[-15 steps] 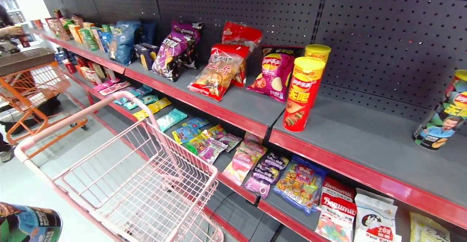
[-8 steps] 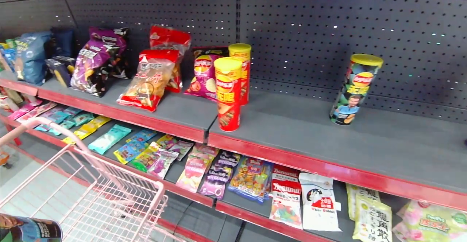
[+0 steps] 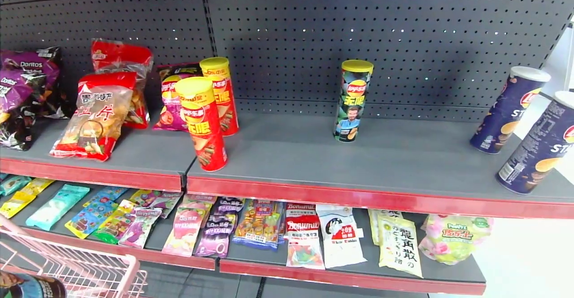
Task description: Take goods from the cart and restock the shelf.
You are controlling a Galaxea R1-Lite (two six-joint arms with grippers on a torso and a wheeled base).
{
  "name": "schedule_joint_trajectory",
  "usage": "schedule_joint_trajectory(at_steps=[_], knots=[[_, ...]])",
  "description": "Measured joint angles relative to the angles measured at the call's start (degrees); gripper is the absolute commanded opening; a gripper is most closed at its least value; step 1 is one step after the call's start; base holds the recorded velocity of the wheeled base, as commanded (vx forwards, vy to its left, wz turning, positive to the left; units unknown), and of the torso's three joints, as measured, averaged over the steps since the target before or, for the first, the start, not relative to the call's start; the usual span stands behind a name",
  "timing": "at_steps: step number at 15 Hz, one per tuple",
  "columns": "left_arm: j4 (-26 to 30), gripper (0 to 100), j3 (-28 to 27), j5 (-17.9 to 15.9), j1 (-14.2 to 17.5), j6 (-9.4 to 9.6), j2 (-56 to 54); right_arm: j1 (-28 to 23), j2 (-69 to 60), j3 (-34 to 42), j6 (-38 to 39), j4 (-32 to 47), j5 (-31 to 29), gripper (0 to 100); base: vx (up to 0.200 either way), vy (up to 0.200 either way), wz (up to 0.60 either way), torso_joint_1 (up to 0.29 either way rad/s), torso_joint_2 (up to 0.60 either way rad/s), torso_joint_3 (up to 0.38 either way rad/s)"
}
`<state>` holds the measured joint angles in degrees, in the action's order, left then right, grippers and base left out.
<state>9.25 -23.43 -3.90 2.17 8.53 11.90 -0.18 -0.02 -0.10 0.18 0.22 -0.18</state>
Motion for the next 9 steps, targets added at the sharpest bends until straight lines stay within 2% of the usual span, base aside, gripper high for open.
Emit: schedule_joint_trajectory(at_steps=[5,9], knots=[[0.1,0,0.0,-0.2,-0.1,1.76,-0.6,0.0,0.0,0.0,0.0,0.0,0.1,100,0.2,0.0,0.0,-0.004,0.0,0.001],[0.6,0,-0.2,-0.8,-0.3,1.69,-1.6,0.0,0.0,0.0,-0.1,0.1,0.1,100,0.0,0.0,0.0,0.0,0.0,0.0]])
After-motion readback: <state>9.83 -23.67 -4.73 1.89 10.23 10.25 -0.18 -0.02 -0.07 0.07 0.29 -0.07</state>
